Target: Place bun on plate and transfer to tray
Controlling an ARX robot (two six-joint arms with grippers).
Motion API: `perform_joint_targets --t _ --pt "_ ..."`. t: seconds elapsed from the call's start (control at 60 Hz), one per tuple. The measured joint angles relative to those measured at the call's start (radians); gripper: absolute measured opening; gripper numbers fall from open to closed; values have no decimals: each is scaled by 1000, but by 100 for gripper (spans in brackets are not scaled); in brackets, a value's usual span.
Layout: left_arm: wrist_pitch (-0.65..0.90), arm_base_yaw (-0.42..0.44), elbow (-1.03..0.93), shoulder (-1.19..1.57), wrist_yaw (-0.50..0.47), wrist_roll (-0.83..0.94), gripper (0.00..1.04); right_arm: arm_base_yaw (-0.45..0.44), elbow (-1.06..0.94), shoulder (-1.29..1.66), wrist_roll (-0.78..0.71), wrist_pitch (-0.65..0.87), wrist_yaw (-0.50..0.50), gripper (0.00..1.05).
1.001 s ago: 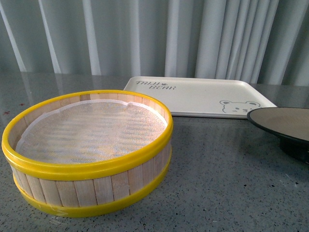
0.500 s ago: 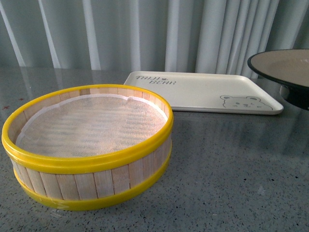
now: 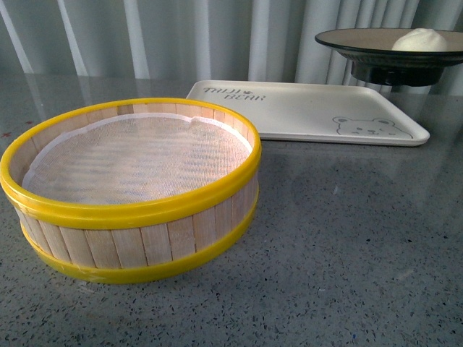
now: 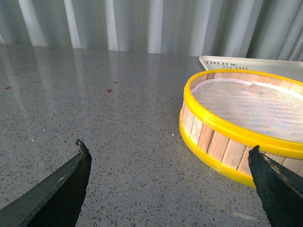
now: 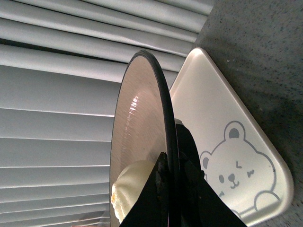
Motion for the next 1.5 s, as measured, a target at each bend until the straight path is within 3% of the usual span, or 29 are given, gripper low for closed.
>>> perform_joint_targets --t 0.484,1.151,1.501 --pt "0 0 0 0 0 0 98 88 328 280 -14 -138 48 2" --pt "0 0 0 0 0 0 98 113 336 304 -54 -174 45 3" --pt "0 0 0 0 0 0 98 113 338 304 -53 -204 37 57"
